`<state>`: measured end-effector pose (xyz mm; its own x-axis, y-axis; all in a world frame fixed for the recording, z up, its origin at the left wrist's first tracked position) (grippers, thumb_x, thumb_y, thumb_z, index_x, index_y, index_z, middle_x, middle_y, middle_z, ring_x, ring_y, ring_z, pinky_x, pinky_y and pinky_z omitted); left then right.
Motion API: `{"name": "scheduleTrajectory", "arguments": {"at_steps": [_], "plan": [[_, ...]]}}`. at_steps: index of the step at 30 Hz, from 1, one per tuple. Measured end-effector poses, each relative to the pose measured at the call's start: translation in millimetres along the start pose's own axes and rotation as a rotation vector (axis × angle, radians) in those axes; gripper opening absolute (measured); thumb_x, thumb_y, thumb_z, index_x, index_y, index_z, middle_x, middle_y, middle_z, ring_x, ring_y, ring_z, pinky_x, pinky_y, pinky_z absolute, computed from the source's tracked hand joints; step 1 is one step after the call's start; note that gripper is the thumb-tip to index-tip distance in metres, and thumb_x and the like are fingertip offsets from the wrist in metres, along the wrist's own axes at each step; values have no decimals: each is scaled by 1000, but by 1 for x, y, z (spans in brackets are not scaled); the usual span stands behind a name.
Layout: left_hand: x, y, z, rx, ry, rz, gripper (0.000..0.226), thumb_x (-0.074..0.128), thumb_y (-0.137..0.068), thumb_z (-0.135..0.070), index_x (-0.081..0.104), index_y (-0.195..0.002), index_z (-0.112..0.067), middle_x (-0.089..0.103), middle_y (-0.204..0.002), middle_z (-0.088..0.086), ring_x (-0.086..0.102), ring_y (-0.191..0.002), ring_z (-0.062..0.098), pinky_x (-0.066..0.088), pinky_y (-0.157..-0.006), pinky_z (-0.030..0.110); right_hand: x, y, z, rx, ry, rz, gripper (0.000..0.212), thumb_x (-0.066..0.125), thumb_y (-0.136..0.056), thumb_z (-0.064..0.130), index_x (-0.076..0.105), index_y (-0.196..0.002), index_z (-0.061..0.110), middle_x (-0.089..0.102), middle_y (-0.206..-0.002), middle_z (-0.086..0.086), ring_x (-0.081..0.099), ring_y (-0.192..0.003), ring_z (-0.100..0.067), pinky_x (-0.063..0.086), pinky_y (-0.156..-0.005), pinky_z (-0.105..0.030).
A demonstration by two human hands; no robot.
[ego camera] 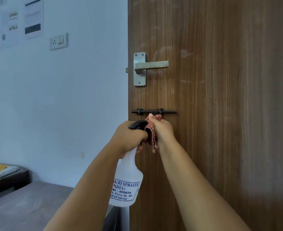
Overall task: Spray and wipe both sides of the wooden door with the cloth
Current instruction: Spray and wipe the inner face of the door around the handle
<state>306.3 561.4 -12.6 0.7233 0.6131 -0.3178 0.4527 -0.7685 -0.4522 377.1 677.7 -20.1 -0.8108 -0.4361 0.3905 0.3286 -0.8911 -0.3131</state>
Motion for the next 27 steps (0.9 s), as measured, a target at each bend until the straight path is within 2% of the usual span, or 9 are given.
{"name": "scheduleTrajectory", "arguments": {"at_steps": [5,9,13,15,18,21,23,25,27], "plan": [[-11,6,21,0,100,-100,7,64,-83,-2,71,-84,-5,61,-62,8,51,-42,16,44,-46,25,-6,-4,-6,-108,190,-91,19,73,-87,37,62,-88,22,70,-101,-5,68,-91,-21,58,-84,-37],[-17,8,33,1,82,-172,13,62,-85,-1,71,-86,-11,64,-67,7,52,-42,12,44,-43,21,-18,8,-17,-217,577,-152,30,65,-90,48,63,-101,20,60,-98,4,58,-93,-16,48,-75,-28],[-16,9,43,-35,54,-184,8,62,-86,-4,68,-83,0,62,-65,9,51,-41,13,46,-45,22,-34,21,-32,-265,772,-132,25,62,-91,49,60,-87,24,60,-84,9,55,-75,-7,39,-56,-18],[-15,8,45,-45,41,-184,8,65,-85,-6,67,-79,-2,62,-65,9,51,-41,13,45,-44,21,-45,30,-45,-250,883,-106,23,63,-91,47,59,-83,26,58,-79,14,53,-70,0,34,-51,-14],[-11,4,45,-24,-16,-176,13,70,-87,-15,66,-82,-4,61,-66,7,52,-43,12,44,-42,17,-62,45,-53,-306,750,-137,19,64,-90,44,52,-91,29,53,-82,19,57,-81,-2,34,-55,-9],[-7,1,47,-27,-40,-143,15,72,-87,-17,64,-85,-5,59,-64,7,53,-46,14,45,-44,18,-64,53,-26,-570,546,-241,40,72,-85,38,42,-108,25,48,-93,19,50,-82,3,36,-62,-7],[-7,0,49,-41,-47,-132,14,73,-85,-14,63,-86,-5,56,-63,7,52,-47,15,45,-45,20,-50,59,6,-899,592,-300,38,74,-86,32,52,-112,16,51,-104,11,49,-85,3,36,-70,-6],[-11,1,51,-52,-29,-155,9,70,-82,-8,62,-84,-3,54,-63,8,51,-46,17,43,-44,20,-25,60,27,-1174,838,-352,31,73,-89,27,62,-114,12,57,-111,1,52,-91,-7,39,-75,-11],[-15,0,53,-59,-3,-184,4,65,-82,-2,62,-82,1,55,-62,8,50,-43,16,43,-43,21,-1,49,27,-1280,1176,-370,30,71,-88,19,67,-118,13,59,-119,-7,55,-95,-22,50,-74,-28]]}}
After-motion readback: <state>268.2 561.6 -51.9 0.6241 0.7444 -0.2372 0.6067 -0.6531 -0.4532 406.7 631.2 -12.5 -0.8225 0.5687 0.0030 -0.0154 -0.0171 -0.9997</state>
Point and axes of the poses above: each hand's wrist, its own y-axis away from the middle knuckle, its own x-axis out of the palm, z = x × y, the point moved 6 cm from there along -y, towards the middle knuckle
